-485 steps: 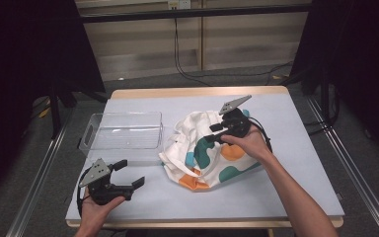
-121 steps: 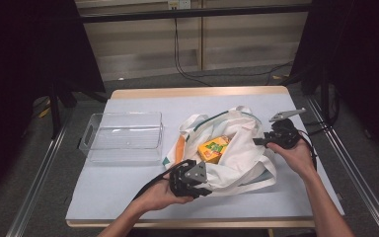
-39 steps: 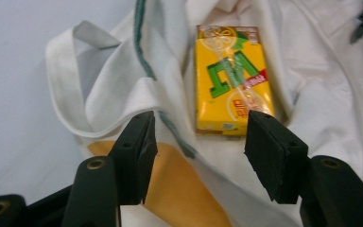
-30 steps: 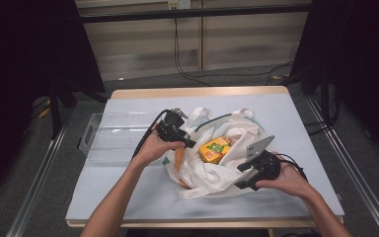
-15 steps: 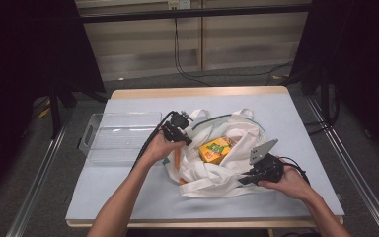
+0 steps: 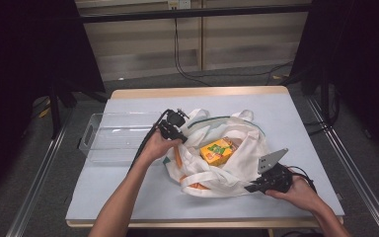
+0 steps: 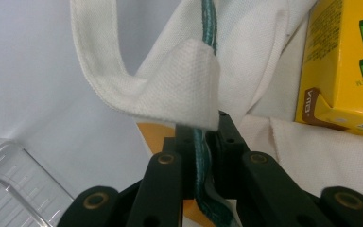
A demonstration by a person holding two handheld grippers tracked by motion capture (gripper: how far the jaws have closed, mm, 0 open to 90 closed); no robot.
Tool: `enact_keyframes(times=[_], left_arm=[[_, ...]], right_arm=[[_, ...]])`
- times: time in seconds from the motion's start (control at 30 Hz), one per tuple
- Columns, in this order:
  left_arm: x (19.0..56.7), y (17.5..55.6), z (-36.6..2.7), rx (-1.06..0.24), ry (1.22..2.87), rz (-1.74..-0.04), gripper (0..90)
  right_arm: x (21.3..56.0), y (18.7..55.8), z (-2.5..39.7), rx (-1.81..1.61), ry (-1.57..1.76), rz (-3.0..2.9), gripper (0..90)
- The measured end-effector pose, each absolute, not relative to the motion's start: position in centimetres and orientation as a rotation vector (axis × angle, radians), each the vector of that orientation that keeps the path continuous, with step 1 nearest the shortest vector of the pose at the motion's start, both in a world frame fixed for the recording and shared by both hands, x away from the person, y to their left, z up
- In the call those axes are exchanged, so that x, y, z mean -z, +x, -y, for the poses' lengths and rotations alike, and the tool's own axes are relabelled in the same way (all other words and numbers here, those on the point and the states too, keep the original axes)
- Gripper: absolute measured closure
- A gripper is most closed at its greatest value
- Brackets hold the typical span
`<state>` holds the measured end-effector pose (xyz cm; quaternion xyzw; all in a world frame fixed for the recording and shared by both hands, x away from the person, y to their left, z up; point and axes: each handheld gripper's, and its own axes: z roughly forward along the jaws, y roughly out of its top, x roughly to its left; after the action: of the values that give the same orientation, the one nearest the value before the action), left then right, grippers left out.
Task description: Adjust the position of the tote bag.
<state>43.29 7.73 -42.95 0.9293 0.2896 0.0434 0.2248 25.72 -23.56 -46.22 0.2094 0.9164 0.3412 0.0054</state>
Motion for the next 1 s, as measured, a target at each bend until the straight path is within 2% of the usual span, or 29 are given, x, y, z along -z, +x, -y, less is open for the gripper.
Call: enact_keyframes(times=[0.17, 0.33, 0.43, 0.67, 0.73, 0.83, 1.0], left_arm=[[42.9, 42.7, -7.5, -0.116, 2.546, -0.771, 80.9], [43.0, 42.0, -7.7, -0.070, 2.509, -0.718, 66.1], [42.8, 41.7, -8.0, -0.075, 2.496, -0.700, 62.6], [41.9, 40.7, -8.9, -0.105, 2.444, -0.671, 48.0], [41.8, 40.4, -9.6, -0.072, 2.365, -0.703, 45.3], [41.6, 39.6, -10.2, -0.108, 2.295, -0.736, 42.1], [40.9, 38.5, -11.2, -0.142, 2.282, -0.691, 42.0]], right_arm=[[46.5, 25.5, 23.3, -1.048, 0.658, -2.860, 86.5], [46.3, 25.5, 23.1, -1.066, 0.672, -2.820, 81.6], [46.1, 25.6, 22.9, -1.068, 0.663, -2.819, 79.6], [45.4, 25.5, 22.6, -1.152, 0.682, -2.757, 62.8], [45.2, 25.4, 22.7, -1.181, 0.708, -2.723, 56.2], [44.9, 25.3, 23.1, -1.251, 0.740, -2.676, 51.7], [44.7, 24.9, 23.8, -1.328, 0.800, -2.573, 47.8]])
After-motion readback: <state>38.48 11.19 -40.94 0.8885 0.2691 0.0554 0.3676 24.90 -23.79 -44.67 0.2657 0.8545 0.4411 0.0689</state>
